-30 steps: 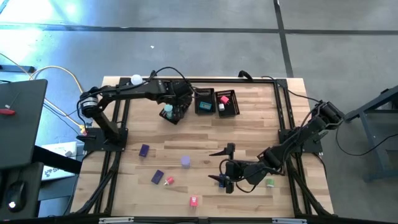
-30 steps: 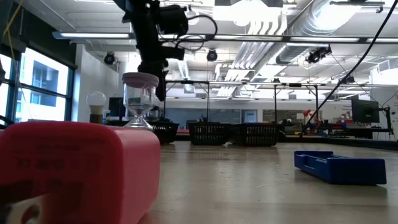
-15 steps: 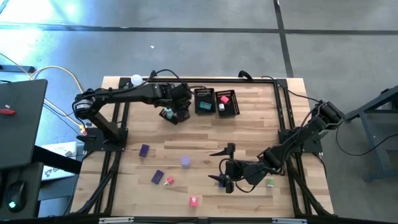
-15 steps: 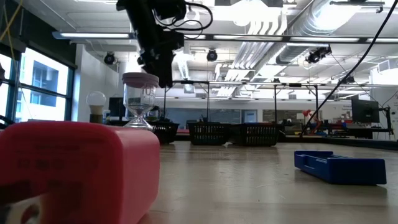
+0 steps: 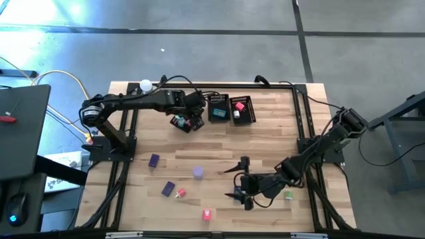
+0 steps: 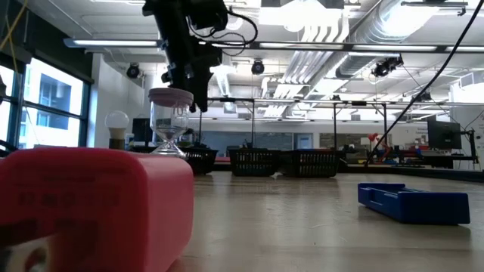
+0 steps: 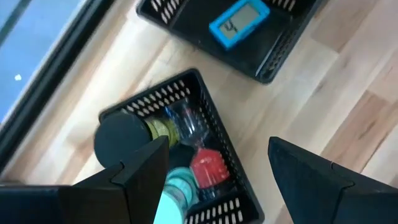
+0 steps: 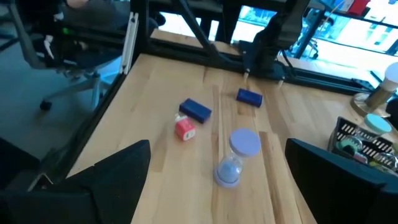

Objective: Pick & Place Office items
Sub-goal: Put the red and black hourglass into the left black bin

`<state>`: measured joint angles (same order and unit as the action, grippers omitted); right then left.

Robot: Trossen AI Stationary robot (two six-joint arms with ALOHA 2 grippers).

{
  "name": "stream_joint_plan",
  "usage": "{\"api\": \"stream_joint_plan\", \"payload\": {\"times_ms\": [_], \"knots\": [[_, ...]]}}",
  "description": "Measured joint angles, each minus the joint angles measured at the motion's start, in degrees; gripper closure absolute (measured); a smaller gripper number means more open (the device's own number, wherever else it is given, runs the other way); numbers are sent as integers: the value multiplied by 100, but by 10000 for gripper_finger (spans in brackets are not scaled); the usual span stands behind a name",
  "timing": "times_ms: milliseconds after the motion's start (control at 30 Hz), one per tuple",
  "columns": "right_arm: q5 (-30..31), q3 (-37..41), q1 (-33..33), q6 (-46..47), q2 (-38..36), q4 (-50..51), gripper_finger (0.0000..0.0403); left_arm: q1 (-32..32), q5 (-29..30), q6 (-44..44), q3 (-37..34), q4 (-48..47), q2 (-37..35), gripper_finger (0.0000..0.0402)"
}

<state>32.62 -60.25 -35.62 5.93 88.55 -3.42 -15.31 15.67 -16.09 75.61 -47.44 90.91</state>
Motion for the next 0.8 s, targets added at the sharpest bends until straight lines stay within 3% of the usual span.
{"api": "stream_joint_plan", "payload": {"times_ms": [233, 800], "knots": [[-4, 0, 2, -12, 2, 153, 39, 2, -1093, 10, 2, -529, 3, 135], [-4, 0, 15, -4, 0, 145, 39, -831, -1236, -50, 2, -635, 501, 135]]}}
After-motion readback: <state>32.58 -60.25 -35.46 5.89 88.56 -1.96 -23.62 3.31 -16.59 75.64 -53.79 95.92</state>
